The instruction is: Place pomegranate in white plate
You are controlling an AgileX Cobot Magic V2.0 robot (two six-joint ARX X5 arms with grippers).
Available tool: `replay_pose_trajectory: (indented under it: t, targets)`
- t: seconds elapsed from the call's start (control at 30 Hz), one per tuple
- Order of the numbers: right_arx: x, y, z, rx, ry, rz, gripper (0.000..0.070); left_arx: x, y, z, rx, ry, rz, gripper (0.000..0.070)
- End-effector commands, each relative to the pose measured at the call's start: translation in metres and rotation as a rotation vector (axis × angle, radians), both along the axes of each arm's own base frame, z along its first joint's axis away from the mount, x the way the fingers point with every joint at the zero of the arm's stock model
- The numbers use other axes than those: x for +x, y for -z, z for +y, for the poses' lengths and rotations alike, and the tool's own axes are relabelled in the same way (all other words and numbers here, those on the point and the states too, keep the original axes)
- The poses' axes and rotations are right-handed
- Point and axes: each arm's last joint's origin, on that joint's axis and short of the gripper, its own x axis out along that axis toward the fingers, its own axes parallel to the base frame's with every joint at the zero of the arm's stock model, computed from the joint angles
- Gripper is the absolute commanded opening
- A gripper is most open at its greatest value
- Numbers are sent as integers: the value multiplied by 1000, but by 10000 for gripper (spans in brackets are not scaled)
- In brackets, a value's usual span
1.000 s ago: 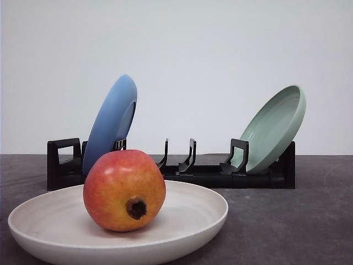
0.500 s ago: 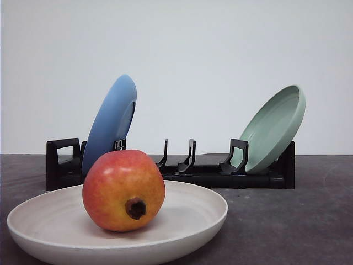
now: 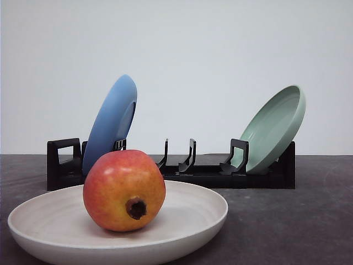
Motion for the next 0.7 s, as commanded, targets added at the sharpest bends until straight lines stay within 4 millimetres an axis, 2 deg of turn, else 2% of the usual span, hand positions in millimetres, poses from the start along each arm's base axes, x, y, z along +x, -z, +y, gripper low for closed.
replay_pose_trajectory:
  t: [0.0, 0.13, 0.67]
  targets:
    - [0, 4, 1, -10, -8, 29, 4, 0, 4, 0, -8, -3, 12, 0]
    - [-1, 11, 3, -10, -28, 109, 4, 0, 4, 0, -8, -3, 12, 0]
    - [-1, 9, 9, 39, -95, 86, 4, 0, 4, 0, -8, -3, 12, 0]
